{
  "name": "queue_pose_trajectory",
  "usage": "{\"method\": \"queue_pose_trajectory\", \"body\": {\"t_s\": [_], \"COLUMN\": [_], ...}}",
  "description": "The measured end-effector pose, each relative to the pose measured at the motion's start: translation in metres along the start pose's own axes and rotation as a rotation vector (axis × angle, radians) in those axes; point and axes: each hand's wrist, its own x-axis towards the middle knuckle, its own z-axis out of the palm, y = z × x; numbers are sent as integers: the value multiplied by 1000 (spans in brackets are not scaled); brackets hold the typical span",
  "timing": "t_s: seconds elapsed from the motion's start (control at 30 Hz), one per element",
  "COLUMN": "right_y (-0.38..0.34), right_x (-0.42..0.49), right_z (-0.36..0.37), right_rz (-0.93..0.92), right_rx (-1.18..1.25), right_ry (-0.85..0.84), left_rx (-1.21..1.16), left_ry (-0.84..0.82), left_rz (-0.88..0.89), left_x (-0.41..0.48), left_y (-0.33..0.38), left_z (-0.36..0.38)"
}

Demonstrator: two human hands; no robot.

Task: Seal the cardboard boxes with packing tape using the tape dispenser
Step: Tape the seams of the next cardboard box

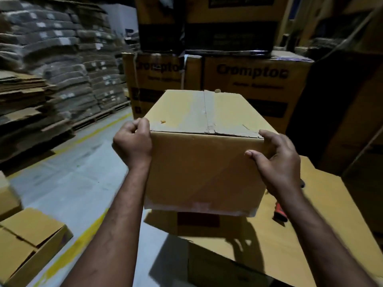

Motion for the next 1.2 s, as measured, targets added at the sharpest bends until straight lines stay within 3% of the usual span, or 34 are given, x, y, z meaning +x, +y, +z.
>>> {"method": "queue_pose_trajectory", "body": {"t_s": [0.17, 0.37, 0.43, 0.57, 0.7, 0.8, 0.87, 0.93, 1.0, 1.2], "right_y": [58, 91, 94, 91, 84, 81, 87, 108, 135, 183], "right_x": [2, -3, -10, -12, -2, 3, 5, 4, -1, -32], "right_z": [-1, -7, -14, -28, -36, -40, -42, -40, -32, -1], "right_rz": [70, 92, 57, -26, 71, 97, 217, 386, 533, 796], "right_rx": [-73, -63, -71, -198, -301, -228, -78, 53, 41, -165], "right_ry": [-20, -79, -69, -61, -160, -197, -130, -18, 30, -86], "left_rx": [-13, -81, 21, 481, 987, 939, 926, 996, 1049, 1072], "left_ry": [-85, -55, -83, -419, -877, -1205, -1387, -1453, -1480, -1555], "left_rz": [-76, -126, -151, -95, 134, 277, 450, 605, 638, 646], "left_x": [-28, -47, -45, -46, -62, -88, -108, -116, -114, -103], "left_y": [-27, -60, -62, -46, -2, 17, 19, 19, 18, 22], "left_z": [57, 74, 72, 70, 82, 101, 111, 119, 124, 131]}}
